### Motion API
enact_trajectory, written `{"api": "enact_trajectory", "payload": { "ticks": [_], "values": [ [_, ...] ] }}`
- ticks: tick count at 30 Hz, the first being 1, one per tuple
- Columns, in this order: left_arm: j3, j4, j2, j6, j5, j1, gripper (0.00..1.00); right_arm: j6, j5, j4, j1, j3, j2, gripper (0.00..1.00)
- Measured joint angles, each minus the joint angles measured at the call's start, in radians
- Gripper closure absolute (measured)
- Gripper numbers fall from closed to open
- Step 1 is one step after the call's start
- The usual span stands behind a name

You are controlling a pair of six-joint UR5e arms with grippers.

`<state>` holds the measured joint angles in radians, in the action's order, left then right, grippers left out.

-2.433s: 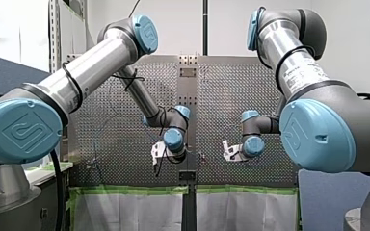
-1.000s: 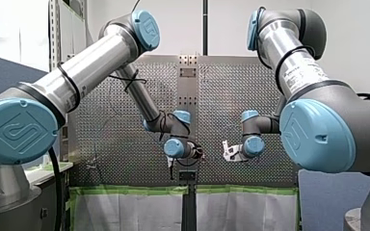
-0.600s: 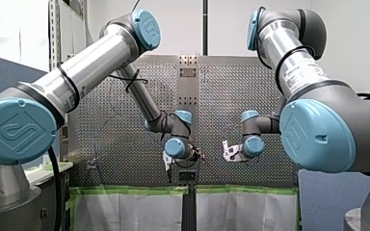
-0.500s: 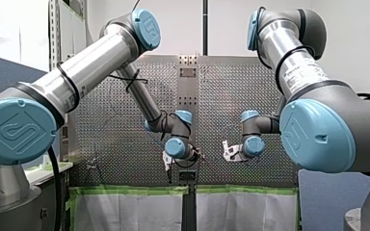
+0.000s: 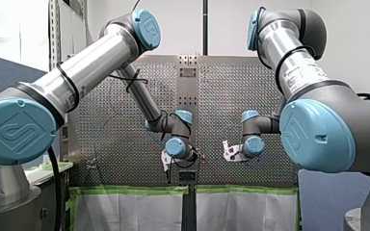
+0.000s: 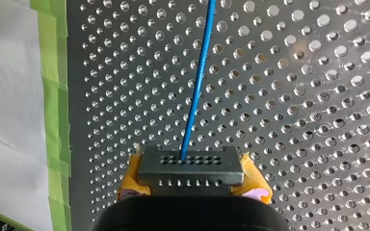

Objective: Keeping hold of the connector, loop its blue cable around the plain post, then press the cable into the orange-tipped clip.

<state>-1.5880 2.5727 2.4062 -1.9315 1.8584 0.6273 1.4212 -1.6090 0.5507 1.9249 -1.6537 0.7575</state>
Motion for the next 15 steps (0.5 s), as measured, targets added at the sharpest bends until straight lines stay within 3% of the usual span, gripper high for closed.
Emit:
{"api": "enact_trajectory", "payload": {
  "ticks": [15],
  "values": [
    [-0.001, 0.011, -0.001, 0.004, 0.005, 0.001, 0.0, -0.001, 0.0, -0.002, 0.0, 0.0, 0.0, 1.0]
  ]
}}
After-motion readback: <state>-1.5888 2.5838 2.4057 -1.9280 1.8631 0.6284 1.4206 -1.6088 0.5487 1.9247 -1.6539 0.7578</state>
